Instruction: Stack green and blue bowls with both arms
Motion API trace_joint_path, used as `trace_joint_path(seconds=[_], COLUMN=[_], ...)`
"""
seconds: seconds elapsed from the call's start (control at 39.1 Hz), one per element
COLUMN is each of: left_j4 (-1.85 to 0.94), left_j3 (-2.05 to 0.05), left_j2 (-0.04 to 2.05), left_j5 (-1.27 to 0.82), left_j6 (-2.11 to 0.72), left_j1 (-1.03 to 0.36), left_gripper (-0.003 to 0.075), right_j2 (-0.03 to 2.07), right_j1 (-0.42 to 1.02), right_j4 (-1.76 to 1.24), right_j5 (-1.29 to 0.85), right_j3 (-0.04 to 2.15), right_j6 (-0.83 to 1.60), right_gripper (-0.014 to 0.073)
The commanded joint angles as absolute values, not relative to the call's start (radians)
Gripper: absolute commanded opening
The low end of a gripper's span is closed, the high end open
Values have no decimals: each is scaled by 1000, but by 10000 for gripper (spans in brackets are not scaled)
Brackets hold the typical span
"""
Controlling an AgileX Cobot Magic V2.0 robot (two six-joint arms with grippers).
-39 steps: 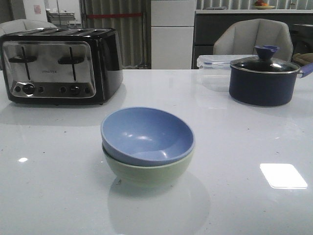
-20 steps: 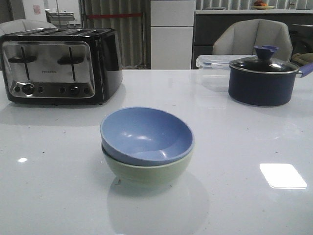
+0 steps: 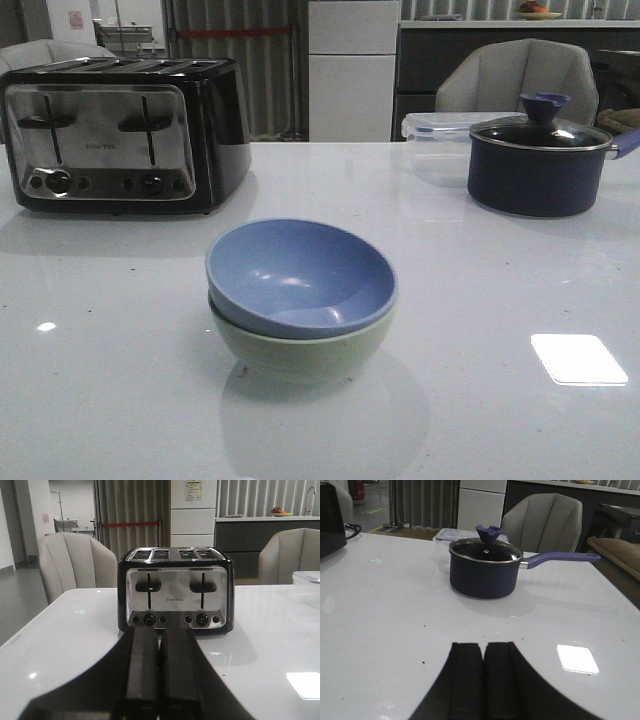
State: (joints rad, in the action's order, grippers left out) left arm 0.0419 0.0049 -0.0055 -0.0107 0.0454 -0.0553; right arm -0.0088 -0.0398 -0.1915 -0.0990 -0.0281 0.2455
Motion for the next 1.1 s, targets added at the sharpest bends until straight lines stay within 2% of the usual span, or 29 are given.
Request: trace_joint_path(seconds=[0.0,0.28,0.49,0.84,1.07], left_j4=[41,41,41,41,41], left_j3=[11,11,11,11,11], left_j2=[-22,-22,-22,-22,-22], left_j5=[77,77,77,77,77], left_j6=[55,55,55,55,55], left_j1=[-63,-63,-63,-63,-63], left_gripper=[98,98,98,98,98], right_j2=[-27,-29,-29,-29,-29], right_j1=[-47,-47,-45,3,-45], right_j4=[-198,-193,-12,-11,-11], right_j5=[7,18,70,92,98], right_j3=[-23,-23,-23,-23,-23], right_j6=[250,238,-21,-22,-22], right_gripper=[5,5,5,5,5])
